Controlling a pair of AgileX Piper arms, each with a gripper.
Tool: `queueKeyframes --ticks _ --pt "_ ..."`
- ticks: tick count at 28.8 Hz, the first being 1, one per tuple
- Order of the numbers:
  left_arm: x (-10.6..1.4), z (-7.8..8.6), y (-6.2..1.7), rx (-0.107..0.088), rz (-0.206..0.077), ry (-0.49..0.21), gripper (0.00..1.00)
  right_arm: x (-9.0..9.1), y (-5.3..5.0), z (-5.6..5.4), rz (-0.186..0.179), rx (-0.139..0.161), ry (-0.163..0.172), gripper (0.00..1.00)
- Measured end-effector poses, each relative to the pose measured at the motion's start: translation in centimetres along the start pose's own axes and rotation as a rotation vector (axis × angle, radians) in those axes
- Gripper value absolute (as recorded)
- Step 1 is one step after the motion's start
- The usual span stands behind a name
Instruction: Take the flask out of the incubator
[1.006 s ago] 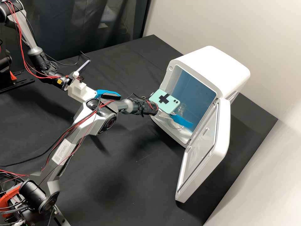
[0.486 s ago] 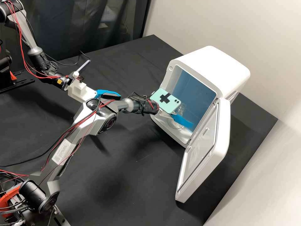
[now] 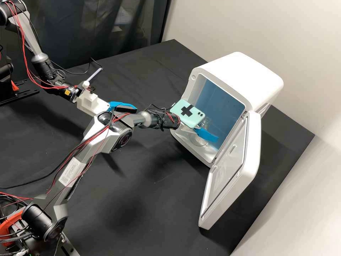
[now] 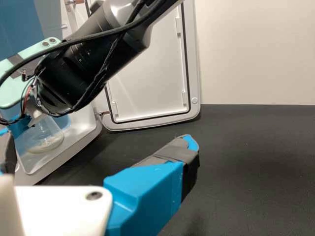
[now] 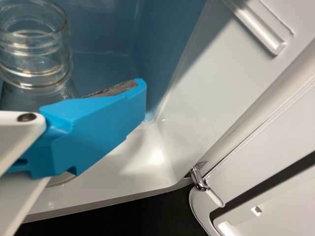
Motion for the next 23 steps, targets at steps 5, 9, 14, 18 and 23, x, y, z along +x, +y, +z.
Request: queueKeyframes --ticks 5,9,14,18,23 --pt "0.00 0.00 0.00 0.000 0.000 0.000 1.00 0.00 0.03 -0.04 0.003 0.001 0.005 0.00" --pt "0.00 0.00 0.00 0.000 0.000 0.000 1.00 0.00 0.04 -0.05 0.004 0.009 0.006 0.00" --pt "0.00 0.00 0.00 0.000 0.000 0.000 1.00 0.00 0.06 -0.08 0.006 0.003 0.009 0.00" --pt "0.00 0.00 0.00 0.000 0.000 0.000 1.00 -0.01 -0.06 0.01 0.005 0.001 0.010 0.00" --pt "0.00 0.00 0.00 0.000 0.000 0.000 1.00 0.13 0.12 0.23 0.006 0.012 0.007 0.00"
